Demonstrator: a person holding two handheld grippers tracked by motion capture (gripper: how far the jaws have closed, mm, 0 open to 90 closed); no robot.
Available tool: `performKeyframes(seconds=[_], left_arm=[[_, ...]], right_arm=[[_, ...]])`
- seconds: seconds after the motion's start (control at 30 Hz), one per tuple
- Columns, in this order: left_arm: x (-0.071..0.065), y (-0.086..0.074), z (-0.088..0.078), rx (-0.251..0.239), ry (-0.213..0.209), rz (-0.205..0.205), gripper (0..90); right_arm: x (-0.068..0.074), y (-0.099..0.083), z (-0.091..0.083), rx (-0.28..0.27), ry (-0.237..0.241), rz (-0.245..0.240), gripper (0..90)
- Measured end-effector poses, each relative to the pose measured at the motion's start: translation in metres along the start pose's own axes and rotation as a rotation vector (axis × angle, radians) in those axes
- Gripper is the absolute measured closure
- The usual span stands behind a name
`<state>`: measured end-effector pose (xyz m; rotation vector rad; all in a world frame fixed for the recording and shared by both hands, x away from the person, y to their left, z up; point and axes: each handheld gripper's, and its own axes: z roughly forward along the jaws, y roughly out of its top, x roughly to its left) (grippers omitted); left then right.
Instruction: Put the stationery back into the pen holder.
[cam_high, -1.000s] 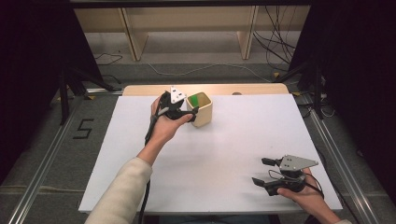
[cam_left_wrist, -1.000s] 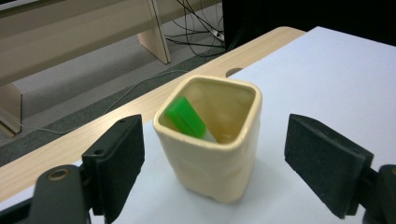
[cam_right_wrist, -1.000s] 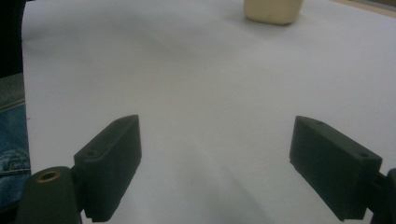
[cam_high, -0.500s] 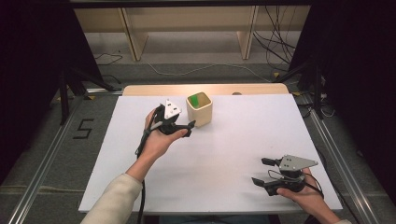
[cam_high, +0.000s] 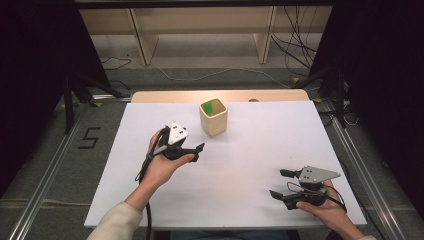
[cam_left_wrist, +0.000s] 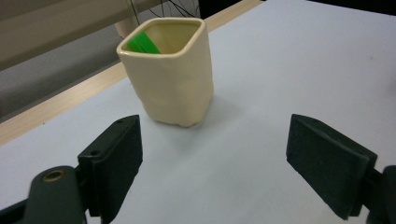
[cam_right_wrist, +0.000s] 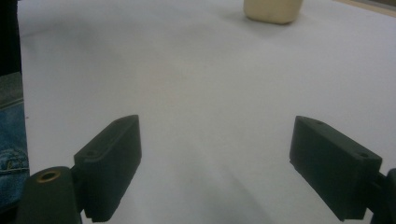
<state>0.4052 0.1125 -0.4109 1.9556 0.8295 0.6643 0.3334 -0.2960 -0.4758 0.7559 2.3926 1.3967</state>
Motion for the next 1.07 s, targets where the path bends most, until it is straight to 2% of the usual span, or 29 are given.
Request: performKeyframes(seconds=[0.33, 0.47, 0.57, 0.73, 0.9, 1.07], left_arm=[[-0.005, -0.026, -0.021, 0.0, -0.026, 0.007, 18.6], [-0.009, -0.045, -0.029, 0.012, -0.051, 0.002, 18.4], [-0.011, -0.057, -0.033, 0.029, -0.053, 0.021, 18.1], [-0.014, -0.075, -0.041, 0.016, -0.057, -0.028, 18.1], [-0.02, -0.082, -0.039, 0.03, -0.077, -0.028, 18.2], [-0.03, -0.077, -0.034, 0.017, -0.103, -0.029, 18.0]], right_arm=[[0.001, 0.0, 0.0, 0.009, -0.001, -0.001, 17.4], [0.0, 0.0, 0.0, 0.006, 0.0, 0.001, 17.4], [0.0, 0.0, 0.001, 0.005, 0.002, -0.001, 17.4], [0.001, 0.0, 0.001, 0.01, 0.001, 0.0, 17.4], [0.0, 0.0, 0.001, 0.006, 0.002, -0.004, 17.4], [-0.001, 0.0, 0.001, 0.005, 0.001, -0.003, 17.4]])
